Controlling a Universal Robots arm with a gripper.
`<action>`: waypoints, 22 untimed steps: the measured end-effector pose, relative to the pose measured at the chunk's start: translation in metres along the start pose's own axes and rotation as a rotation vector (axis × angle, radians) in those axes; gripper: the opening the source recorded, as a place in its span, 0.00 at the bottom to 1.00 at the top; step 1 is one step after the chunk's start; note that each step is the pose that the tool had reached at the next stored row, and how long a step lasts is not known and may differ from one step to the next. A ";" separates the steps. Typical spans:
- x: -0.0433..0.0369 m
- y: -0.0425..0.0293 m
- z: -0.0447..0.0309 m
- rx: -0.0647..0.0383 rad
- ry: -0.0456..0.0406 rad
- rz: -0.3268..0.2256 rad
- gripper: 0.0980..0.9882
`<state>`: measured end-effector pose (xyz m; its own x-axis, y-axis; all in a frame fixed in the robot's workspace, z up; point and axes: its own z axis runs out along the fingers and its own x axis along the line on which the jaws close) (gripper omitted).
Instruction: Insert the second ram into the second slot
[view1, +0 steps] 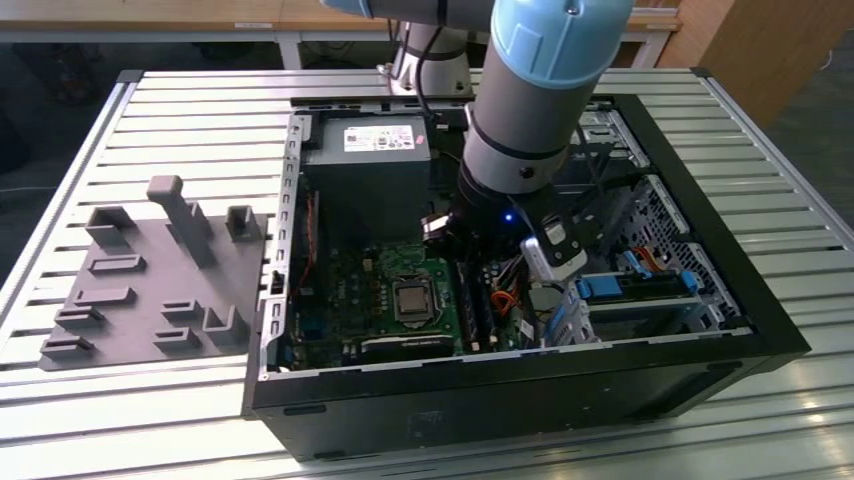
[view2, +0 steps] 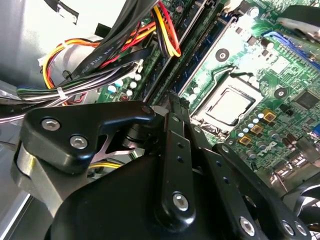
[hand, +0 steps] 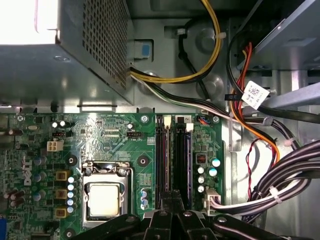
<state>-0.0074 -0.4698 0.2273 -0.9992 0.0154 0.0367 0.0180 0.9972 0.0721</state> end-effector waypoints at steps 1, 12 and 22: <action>0.0000 0.0000 0.0008 0.000 0.0000 0.000 0.01; -0.0003 -0.0003 0.0115 0.001 0.0003 0.000 0.01; 0.0007 0.0014 -0.0072 0.000 -0.0001 0.000 0.01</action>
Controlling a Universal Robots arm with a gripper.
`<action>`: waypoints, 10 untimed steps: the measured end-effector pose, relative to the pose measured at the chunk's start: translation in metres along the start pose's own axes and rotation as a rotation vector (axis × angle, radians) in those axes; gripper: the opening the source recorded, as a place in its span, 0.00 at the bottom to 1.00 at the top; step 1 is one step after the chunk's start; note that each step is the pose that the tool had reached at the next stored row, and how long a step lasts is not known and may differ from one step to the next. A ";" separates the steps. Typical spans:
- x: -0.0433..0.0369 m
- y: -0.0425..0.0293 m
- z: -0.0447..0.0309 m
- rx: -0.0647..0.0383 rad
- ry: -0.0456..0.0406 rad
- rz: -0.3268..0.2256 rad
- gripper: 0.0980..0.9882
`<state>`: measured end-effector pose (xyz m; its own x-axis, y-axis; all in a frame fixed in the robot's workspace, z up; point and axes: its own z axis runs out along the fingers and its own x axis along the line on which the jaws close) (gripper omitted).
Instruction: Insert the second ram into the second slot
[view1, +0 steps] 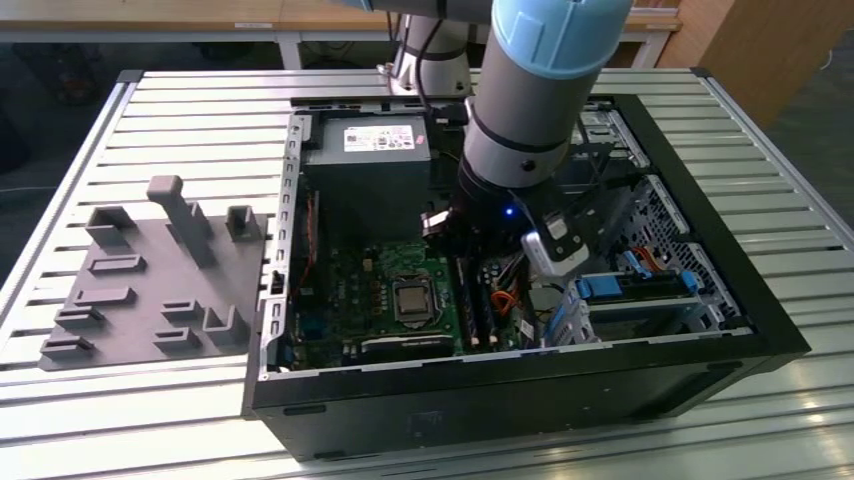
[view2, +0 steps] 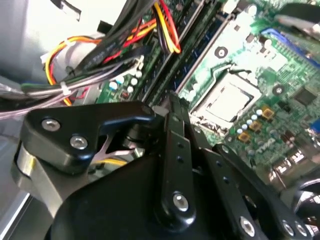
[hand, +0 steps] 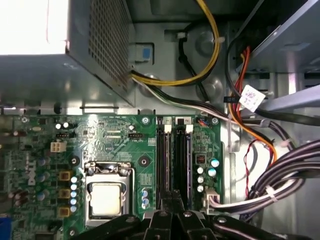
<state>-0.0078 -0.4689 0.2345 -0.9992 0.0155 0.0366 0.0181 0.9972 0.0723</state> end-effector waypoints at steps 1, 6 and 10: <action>0.0001 0.0001 -0.0014 0.000 0.0001 0.000 0.01; 0.0002 0.0004 -0.0054 0.000 0.0001 0.000 0.01; 0.0004 0.0006 -0.0088 0.000 0.0000 0.000 0.01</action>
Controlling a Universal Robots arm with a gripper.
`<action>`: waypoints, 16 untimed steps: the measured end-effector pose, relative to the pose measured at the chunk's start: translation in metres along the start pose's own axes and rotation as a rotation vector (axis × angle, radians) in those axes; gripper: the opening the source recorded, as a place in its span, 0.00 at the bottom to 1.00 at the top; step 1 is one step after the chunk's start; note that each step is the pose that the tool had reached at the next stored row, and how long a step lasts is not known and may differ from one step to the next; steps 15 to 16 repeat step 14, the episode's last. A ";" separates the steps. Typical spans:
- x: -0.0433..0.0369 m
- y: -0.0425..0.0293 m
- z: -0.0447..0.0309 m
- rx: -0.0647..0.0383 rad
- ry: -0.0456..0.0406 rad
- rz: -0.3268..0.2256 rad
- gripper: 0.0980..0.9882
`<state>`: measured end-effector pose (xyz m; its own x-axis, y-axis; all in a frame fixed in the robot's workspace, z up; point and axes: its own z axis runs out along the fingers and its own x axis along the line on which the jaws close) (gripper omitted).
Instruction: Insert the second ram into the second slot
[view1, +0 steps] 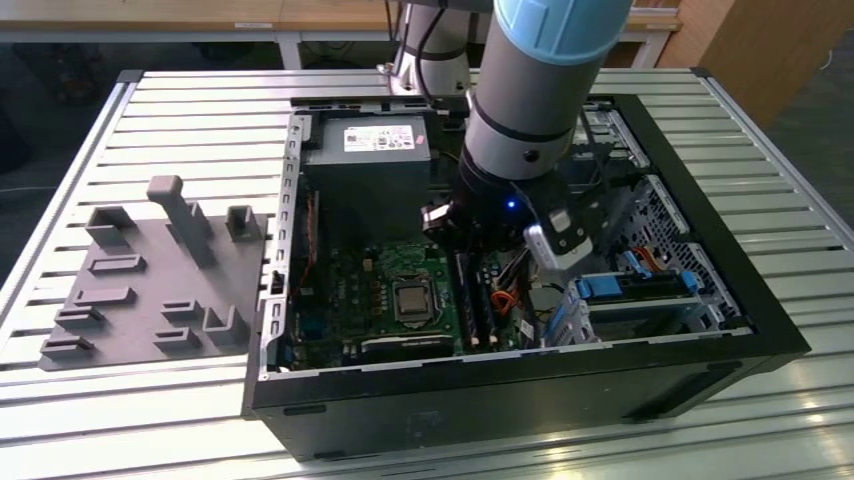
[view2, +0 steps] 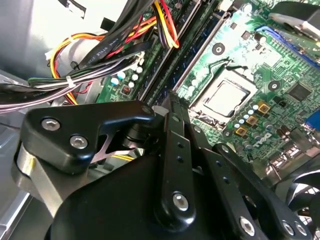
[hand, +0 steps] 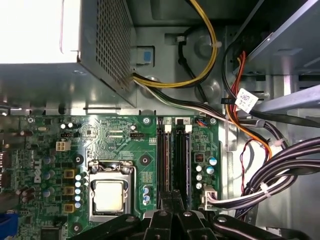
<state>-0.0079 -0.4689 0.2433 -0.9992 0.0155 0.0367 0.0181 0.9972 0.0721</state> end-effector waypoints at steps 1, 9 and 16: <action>0.0000 0.0001 -0.0009 0.000 0.0001 0.000 0.01; 0.0004 0.0004 -0.0048 0.000 0.0000 0.000 0.01; 0.0004 0.0003 -0.0049 0.000 0.0001 0.000 0.01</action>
